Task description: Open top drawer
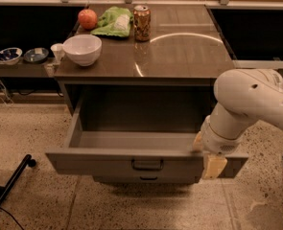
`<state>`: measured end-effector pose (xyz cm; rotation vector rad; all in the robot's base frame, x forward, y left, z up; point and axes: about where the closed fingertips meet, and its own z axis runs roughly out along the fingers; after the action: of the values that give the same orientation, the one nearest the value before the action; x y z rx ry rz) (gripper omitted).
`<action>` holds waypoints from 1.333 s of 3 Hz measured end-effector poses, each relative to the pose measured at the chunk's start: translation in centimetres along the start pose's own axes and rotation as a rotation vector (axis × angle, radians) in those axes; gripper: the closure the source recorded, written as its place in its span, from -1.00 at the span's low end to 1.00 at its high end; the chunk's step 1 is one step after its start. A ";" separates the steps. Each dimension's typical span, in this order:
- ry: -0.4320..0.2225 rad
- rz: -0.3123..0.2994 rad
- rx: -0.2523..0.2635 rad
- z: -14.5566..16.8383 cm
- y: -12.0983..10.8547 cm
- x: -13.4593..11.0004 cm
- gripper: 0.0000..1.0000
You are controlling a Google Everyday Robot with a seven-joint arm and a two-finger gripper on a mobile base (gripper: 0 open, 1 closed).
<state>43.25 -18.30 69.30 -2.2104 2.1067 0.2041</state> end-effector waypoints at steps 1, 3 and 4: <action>0.009 0.007 0.001 -1.4 2.2 -0.5 -0.20; 0.013 -0.044 0.082 -4.8 -2.1 -2.8 -0.22; -0.014 -0.077 0.132 -6.5 -4.8 -4.5 -0.59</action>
Offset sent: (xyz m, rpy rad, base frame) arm 0.0182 0.0229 0.0735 -0.0396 -0.1158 0.0313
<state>48.13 -14.55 76.27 -2.2012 1.9622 0.0728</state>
